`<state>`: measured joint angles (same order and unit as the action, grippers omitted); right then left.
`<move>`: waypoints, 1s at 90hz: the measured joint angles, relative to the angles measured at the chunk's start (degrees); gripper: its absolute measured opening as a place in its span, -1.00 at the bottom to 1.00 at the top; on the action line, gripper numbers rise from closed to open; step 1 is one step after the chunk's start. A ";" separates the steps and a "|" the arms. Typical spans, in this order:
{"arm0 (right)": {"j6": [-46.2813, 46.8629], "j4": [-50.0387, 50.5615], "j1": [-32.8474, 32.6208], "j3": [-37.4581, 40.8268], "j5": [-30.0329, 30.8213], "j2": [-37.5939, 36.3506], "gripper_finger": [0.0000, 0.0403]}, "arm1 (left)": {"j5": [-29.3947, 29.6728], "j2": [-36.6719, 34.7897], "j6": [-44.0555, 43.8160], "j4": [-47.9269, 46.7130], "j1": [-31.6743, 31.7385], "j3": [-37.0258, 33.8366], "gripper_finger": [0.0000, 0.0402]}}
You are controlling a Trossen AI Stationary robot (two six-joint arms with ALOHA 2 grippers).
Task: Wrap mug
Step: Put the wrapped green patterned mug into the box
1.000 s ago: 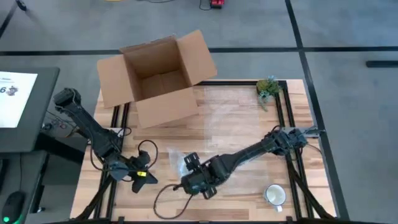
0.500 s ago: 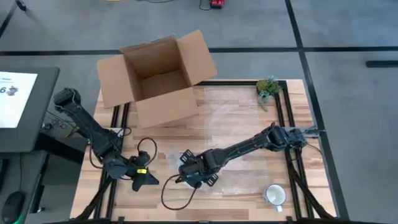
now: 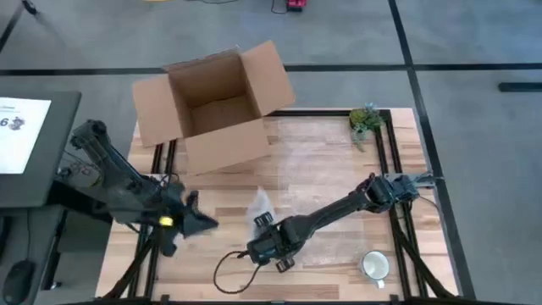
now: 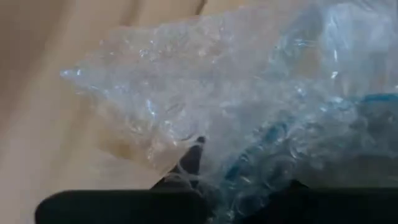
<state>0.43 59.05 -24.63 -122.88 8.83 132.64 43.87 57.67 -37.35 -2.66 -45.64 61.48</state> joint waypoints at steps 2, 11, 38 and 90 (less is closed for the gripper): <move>2.32 0.81 -0.35 -1.27 0.06 -0.02 -0.90 | 1.00 -0.02 1.95 -1.01 0.67 1.66 -1.00; 10.90 5.79 -1.73 -7.32 0.48 -0.02 -0.90 | 3.01 0.03 9.56 -9.71 5.33 10.27 -1.00; 31.90 10.77 -4.92 -10.63 11.77 -6.33 -0.91 | -16.23 4.21 9.57 -52.22 32.18 33.00 -0.68; 37.33 7.98 -6.61 -10.65 13.80 -7.73 -0.91 | -38.19 24.90 36.54 -77.43 65.87 35.22 -0.05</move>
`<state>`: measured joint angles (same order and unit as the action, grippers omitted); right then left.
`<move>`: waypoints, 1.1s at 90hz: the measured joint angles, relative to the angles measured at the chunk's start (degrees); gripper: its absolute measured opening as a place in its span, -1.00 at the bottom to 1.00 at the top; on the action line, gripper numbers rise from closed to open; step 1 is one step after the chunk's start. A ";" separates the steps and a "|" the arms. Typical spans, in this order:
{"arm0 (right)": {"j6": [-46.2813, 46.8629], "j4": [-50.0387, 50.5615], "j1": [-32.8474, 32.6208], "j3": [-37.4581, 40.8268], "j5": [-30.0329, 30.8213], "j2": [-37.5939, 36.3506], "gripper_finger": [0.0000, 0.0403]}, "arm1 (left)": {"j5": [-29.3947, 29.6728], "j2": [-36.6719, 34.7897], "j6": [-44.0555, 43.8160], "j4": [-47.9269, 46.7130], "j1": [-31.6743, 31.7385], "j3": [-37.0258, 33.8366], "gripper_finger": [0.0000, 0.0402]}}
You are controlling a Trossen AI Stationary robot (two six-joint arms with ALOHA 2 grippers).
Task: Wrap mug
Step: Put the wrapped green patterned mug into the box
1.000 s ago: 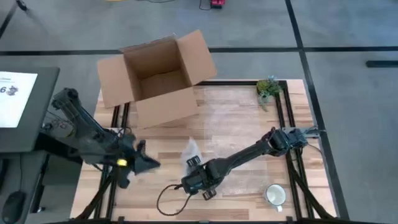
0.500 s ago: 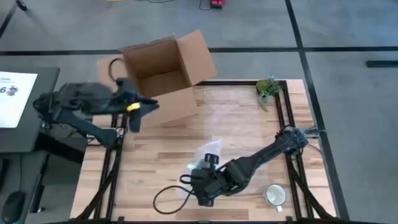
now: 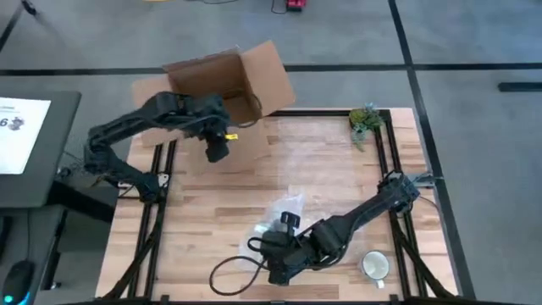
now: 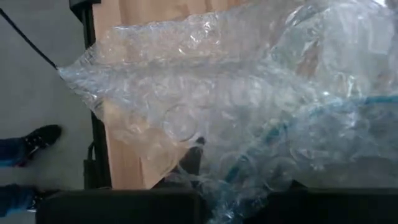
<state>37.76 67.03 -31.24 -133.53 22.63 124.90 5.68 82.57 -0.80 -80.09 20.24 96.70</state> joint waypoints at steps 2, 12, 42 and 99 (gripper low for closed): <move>0.16 -0.02 -0.15 0.00 0.00 0.00 -0.91 | -0.81 0.49 0.50 0.05 0.62 0.11 -0.05; 1.23 0.01 -0.65 0.00 -0.15 0.00 -0.91 | -1.98 2.67 3.12 0.86 3.02 0.29 -0.05; 1.42 0.04 -1.12 0.00 -0.20 0.00 -0.91 | -0.32 4.10 6.17 1.11 3.82 0.16 -0.07; 1.20 -0.03 -0.81 0.00 -0.26 0.00 -0.88 | -2.75 8.51 11.04 -9.41 9.39 17.26 -0.05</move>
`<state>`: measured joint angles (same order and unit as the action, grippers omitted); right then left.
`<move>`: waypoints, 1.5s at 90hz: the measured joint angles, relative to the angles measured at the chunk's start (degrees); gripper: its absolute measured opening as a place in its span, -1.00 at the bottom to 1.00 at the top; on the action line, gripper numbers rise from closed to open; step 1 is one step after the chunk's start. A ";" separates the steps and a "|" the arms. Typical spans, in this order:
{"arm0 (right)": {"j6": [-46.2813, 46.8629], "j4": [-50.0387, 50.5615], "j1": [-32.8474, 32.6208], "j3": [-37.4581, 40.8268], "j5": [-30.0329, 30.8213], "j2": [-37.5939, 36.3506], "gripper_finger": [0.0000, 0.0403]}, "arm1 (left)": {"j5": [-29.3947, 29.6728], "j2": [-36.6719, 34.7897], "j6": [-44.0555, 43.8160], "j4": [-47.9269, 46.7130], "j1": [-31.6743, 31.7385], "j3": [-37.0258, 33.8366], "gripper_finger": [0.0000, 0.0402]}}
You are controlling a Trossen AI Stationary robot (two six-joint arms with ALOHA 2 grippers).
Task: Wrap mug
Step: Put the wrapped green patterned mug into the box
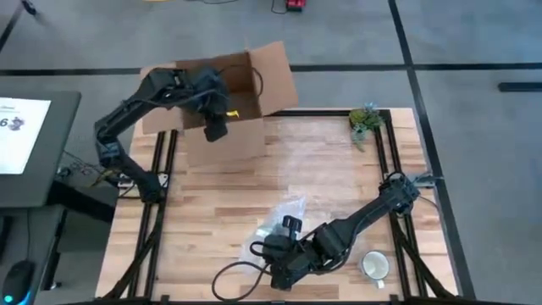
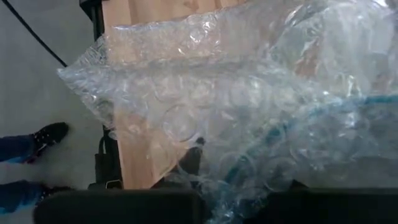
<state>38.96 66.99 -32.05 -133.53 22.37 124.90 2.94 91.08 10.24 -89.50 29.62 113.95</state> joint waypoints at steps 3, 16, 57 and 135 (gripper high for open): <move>0.02 -0.04 0.00 0.00 -0.17 0.00 -0.89 | -1.65 1.36 0.41 -1.01 0.96 -0.01 -0.03; 0.92 -0.17 -0.18 0.00 -2.68 0.00 -0.91 | -7.45 5.94 1.65 -0.93 2.61 -1.03 0.11; 6.00 0.71 -2.07 -0.91 -1.70 0.01 -0.90 | -3.21 10.88 3.43 -0.49 -2.28 -0.96 -0.55; -10.29 -14.27 -6.29 -1.29 30.97 -18.30 -0.91 | -5.80 6.33 -20.82 7.02 -49.17 -0.90 -0.52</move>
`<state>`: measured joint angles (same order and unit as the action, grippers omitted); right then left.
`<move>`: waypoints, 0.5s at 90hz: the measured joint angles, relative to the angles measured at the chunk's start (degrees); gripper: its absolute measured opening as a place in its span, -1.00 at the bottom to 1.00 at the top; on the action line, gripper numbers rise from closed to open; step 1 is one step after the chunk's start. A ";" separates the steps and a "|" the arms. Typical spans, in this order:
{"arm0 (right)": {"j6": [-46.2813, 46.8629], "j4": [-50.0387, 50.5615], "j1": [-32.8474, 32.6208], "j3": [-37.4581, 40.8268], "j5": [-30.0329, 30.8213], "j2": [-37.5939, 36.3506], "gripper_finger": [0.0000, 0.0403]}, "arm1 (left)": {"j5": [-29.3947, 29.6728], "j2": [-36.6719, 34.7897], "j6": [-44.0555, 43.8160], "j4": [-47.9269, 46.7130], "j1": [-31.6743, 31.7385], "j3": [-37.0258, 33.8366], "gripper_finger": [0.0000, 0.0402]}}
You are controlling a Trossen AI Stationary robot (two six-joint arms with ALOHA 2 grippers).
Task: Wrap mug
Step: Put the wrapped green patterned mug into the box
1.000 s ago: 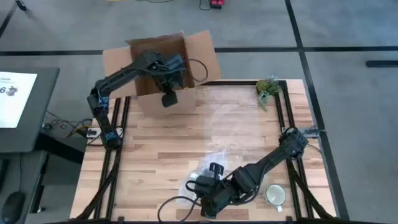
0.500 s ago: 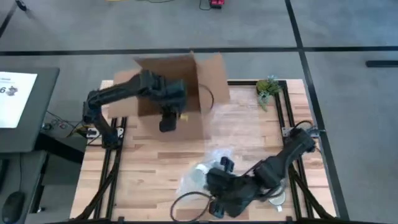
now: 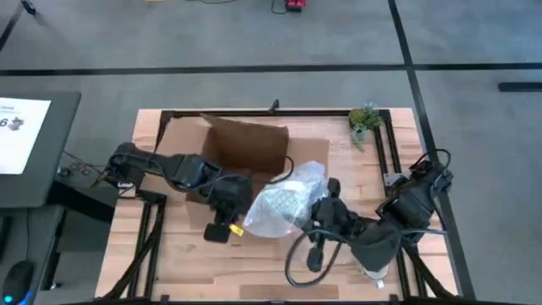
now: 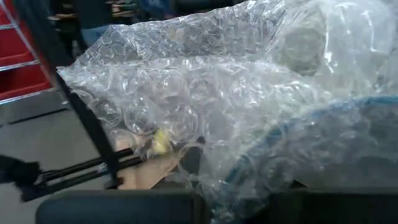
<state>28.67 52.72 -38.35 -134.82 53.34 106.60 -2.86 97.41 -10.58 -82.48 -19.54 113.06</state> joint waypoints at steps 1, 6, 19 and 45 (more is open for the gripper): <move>0.17 0.06 0.10 0.00 0.00 0.10 -0.91 | -0.10 -0.02 -0.42 0.11 -0.16 0.00 -0.49; 1.44 1.07 0.39 0.00 0.14 0.27 -0.91 | -1.30 -0.16 -2.79 0.91 -0.91 0.00 -0.37; 7.34 6.02 0.46 0.07 0.58 0.38 -0.91 | -5.04 -0.25 -11.63 0.77 -2.61 1.24 -0.14; 15.04 12.78 0.99 1.29 -2.96 0.50 -0.91 | -2.67 -0.23 -25.85 0.83 -5.62 13.71 -0.12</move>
<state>43.71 65.50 -37.36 -133.54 50.39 107.10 -5.53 97.18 -36.43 -81.65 -25.16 126.76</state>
